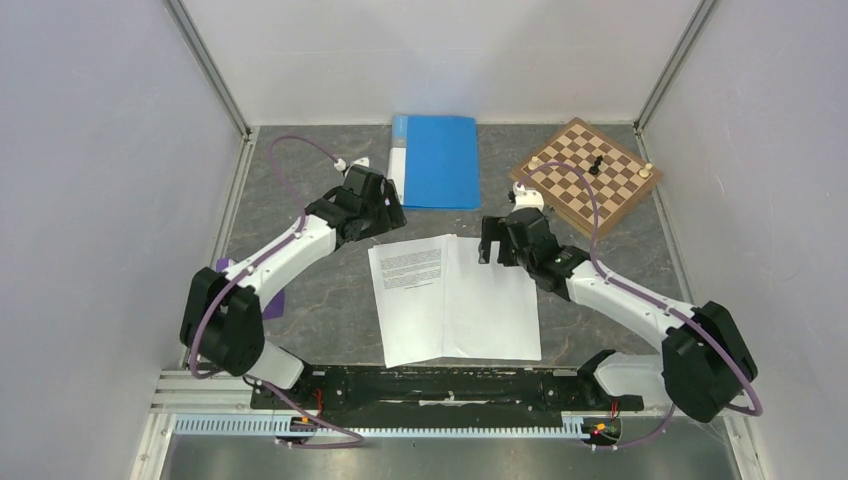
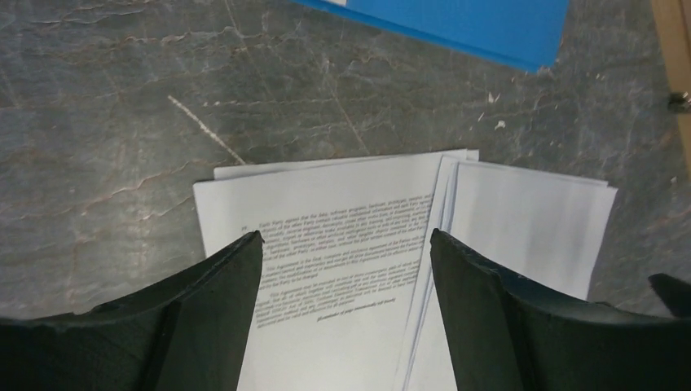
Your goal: Put the files into the folder
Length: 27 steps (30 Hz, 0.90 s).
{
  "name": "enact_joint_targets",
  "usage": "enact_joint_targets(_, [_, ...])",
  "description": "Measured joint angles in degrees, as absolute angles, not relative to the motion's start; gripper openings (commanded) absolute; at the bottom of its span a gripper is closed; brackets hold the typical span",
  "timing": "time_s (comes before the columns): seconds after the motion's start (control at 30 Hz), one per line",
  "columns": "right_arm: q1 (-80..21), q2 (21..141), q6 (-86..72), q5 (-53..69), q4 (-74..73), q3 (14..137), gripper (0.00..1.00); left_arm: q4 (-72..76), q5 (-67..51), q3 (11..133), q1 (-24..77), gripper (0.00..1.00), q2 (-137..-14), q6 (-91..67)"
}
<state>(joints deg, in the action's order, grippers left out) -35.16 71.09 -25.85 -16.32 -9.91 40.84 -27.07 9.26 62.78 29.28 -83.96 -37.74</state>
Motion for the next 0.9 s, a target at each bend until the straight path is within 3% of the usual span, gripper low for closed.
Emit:
enact_joint_targets(0.43, [-30.5, 71.4, -25.8, -7.7, -5.7, 41.1, 0.99, 4.9, 6.1, 55.5, 26.2, 0.71, -98.5, -64.4])
enact_joint_targets(0.9, [-29.6, 63.4, -23.4, -7.1, -8.2, 39.1, 0.99, 22.5, 8.9, 52.8, 25.9, 0.67, -107.2, -73.7])
